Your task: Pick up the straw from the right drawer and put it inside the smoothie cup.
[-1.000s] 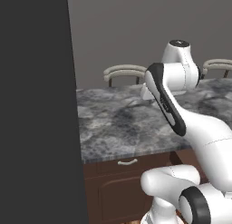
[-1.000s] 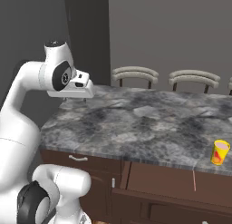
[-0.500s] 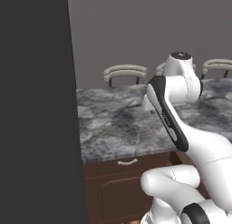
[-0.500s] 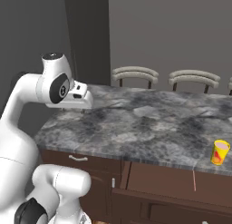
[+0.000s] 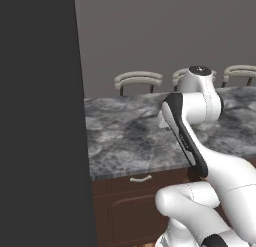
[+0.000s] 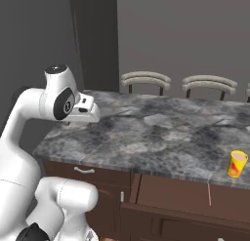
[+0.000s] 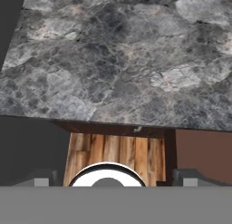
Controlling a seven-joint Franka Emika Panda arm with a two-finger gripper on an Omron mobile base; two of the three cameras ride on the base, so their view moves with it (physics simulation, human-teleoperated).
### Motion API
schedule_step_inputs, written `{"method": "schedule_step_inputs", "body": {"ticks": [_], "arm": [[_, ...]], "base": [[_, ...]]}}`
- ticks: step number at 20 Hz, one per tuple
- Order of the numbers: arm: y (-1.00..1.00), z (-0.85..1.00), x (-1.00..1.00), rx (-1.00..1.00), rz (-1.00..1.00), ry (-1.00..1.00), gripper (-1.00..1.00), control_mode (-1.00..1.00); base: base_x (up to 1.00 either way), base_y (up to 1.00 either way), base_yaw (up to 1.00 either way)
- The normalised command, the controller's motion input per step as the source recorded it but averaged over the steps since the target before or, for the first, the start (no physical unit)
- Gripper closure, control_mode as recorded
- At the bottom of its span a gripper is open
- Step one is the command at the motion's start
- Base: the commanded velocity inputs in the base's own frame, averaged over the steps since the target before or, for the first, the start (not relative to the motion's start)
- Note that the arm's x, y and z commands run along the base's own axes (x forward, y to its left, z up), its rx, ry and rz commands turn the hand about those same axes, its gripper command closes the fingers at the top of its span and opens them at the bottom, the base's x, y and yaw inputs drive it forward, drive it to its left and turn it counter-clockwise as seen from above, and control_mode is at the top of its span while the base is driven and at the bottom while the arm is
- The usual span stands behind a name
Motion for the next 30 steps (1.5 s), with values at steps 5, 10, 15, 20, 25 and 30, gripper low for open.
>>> {"method": "schedule_step_inputs", "body": {"ticks": [5, 10, 15, 20, 25, 30], "arm": [[0.00, 0.00, 0.00, 0.00, 0.00, 0.00, -1.00, 1.00], [0.00, 0.00, 0.00, 0.00, 0.00, 0.00, -1.00, 1.00], [0.00, 0.00, 0.00, 0.00, 0.00, 0.00, -1.00, 1.00], [0.00, 0.00, 0.00, 0.00, 0.00, 0.00, -1.00, 1.00], [0.00, 0.00, 0.00, 0.00, 0.00, 0.00, -1.00, 1.00], [0.00, 0.00, 0.00, 0.00, 0.00, 0.00, -1.00, 1.00]], "base": [[-0.03, 0.00, 0.00], [-0.36, 0.00, 0.00], [-0.62, 0.00, 0.00], [-0.65, -0.02, 0.00], [-0.25, -0.41, 0.00], [0.00, -0.77, 0.00]]}}
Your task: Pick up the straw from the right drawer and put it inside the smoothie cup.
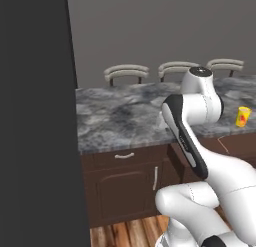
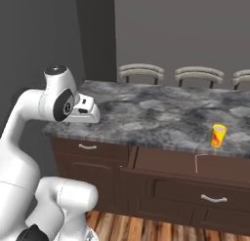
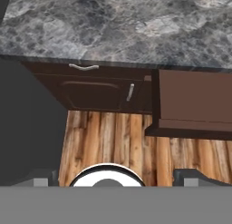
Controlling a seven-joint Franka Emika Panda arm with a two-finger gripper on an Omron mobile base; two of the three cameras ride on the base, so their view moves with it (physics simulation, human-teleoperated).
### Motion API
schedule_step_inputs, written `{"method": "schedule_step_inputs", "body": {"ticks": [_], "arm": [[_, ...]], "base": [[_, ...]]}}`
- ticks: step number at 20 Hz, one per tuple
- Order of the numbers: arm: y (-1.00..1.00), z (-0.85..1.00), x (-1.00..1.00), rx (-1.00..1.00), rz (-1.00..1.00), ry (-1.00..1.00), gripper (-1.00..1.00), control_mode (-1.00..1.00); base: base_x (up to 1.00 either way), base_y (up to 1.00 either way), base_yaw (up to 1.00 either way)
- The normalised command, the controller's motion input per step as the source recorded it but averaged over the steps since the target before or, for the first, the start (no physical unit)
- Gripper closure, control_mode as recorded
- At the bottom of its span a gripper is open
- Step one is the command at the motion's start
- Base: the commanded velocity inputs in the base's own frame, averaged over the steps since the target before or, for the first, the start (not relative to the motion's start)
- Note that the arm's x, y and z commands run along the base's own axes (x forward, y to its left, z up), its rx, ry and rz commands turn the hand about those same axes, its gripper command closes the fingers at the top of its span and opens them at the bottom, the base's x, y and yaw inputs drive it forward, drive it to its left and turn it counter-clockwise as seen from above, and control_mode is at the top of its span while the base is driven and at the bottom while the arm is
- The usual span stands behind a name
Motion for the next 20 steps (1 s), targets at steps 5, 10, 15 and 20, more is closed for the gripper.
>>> {"method": "schedule_step_inputs", "body": {"ticks": [5, 10, 15, 20], "arm": [[0.00, 0.00, 0.00, 0.00, 0.00, 0.00, -1.00, 1.00], [0.00, 0.00, 0.00, 0.00, 0.00, 0.00, -1.00, 1.00], [0.00, 0.00, 0.00, 0.00, 0.00, 0.00, -1.00, 1.00], [0.00, 0.00, 0.00, 0.00, 0.00, 0.00, -1.00, 1.00]], "base": [[-0.03, -0.94, 0.00], [-0.08, -0.99, 0.00], [-0.63, -1.00, -0.10], [-0.18, -1.00, -0.43]]}}
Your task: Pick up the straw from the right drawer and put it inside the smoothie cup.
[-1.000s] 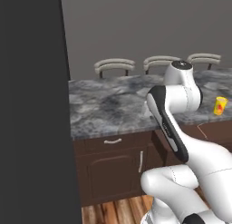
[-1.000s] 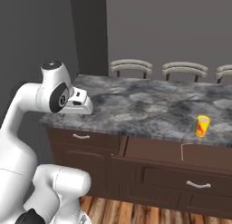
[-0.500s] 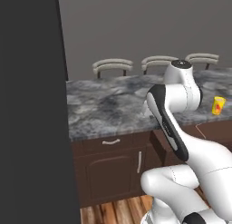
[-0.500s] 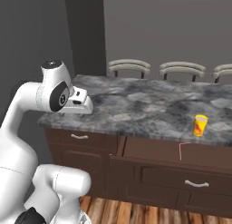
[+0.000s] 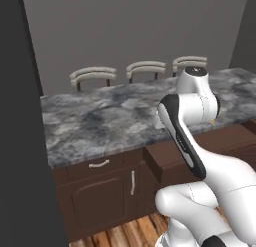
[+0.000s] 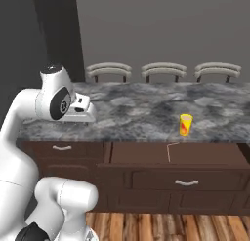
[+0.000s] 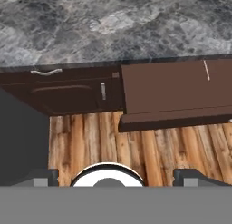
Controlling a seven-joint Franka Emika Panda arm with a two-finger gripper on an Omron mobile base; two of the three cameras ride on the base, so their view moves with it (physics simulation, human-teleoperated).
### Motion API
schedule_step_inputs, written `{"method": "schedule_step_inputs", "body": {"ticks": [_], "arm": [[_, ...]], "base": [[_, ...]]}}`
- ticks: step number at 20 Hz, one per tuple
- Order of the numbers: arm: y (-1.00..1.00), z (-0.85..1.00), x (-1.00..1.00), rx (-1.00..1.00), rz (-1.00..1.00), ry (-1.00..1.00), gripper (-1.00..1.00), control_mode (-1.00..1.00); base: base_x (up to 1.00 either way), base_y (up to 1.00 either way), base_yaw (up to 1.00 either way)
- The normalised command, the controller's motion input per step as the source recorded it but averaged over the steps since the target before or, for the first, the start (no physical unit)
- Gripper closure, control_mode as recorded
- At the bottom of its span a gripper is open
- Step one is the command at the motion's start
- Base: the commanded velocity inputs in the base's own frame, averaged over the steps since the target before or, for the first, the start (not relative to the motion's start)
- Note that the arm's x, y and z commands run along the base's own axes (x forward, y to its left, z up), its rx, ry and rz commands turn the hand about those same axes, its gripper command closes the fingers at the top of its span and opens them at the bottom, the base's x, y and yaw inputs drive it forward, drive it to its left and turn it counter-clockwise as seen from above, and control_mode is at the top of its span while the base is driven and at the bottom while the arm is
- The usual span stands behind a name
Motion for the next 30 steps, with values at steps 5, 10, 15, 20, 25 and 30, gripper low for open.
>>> {"method": "schedule_step_inputs", "body": {"ticks": [5, 10, 15, 20, 25, 30], "arm": [[0.00, 0.00, 0.00, 0.00, 0.00, 0.00, -1.00, 1.00], [0.00, 0.00, 0.00, 0.00, 0.00, 0.00, -1.00, 1.00], [0.00, 0.00, 0.00, 0.00, 0.00, 0.00, -1.00, 1.00], [0.00, 0.00, 0.00, 0.00, 0.00, 0.00, -1.00, 1.00], [0.00, 0.00, 0.00, 0.00, 0.00, 0.00, -1.00, 1.00], [0.00, 0.00, 0.00, 0.00, 0.00, 0.00, -1.00, 1.00]], "base": [[0.01, -0.91, -0.48], [0.27, -0.81, -0.29], [0.45, -0.92, -0.04], [0.39, -1.00, 0.21], [0.15, -1.00, 0.31], [0.04, -0.99, -0.43]]}}
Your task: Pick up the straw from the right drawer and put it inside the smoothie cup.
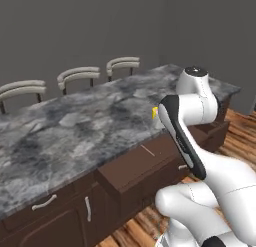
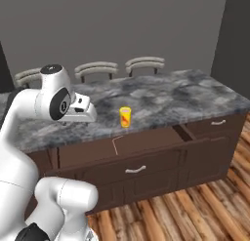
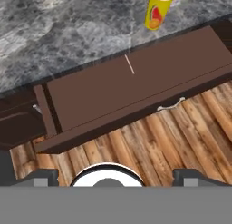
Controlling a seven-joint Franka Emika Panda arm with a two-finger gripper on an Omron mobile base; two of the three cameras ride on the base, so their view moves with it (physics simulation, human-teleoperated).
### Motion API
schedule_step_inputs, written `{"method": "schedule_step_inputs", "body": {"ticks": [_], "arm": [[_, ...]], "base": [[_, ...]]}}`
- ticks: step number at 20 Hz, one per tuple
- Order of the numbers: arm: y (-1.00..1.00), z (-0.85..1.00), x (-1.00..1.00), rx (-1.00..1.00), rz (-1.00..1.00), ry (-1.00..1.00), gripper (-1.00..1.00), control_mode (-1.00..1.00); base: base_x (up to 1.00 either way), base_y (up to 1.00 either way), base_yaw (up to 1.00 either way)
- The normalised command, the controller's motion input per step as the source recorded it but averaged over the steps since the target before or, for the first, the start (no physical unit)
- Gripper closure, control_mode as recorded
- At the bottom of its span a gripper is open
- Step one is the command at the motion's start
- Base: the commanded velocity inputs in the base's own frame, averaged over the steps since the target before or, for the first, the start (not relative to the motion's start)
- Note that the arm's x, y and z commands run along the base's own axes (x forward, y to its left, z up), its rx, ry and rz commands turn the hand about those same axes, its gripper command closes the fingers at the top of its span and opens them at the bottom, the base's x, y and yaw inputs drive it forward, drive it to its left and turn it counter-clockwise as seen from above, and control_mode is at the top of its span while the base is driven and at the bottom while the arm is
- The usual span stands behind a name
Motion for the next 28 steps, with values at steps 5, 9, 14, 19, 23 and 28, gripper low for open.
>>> {"method": "schedule_step_inputs", "body": {"ticks": [5, 9, 14, 19, 23, 28], "arm": [[0.00, 0.00, 0.00, 0.00, 0.00, 0.00, -1.00, 1.00], [0.00, 0.00, 0.00, 0.00, 0.00, 0.00, -1.00, 1.00], [0.00, 0.00, 0.00, 0.00, 0.00, 0.00, -1.00, 1.00], [0.00, 0.00, 0.00, 0.00, 0.00, 0.00, -1.00, 1.00], [0.00, 0.00, 0.00, 0.00, 0.00, 0.00, -1.00, 1.00], [0.00, 0.00, 0.00, 0.00, 0.00, 0.00, -1.00, 1.00]], "base": [[0.15, -0.61, -0.70], [0.09, -0.44, -0.75], [0.12, -0.42, -0.73], [0.58, -0.45, -0.56], [0.99, -0.35, -0.18], [1.00, -0.11, 0.00]]}}
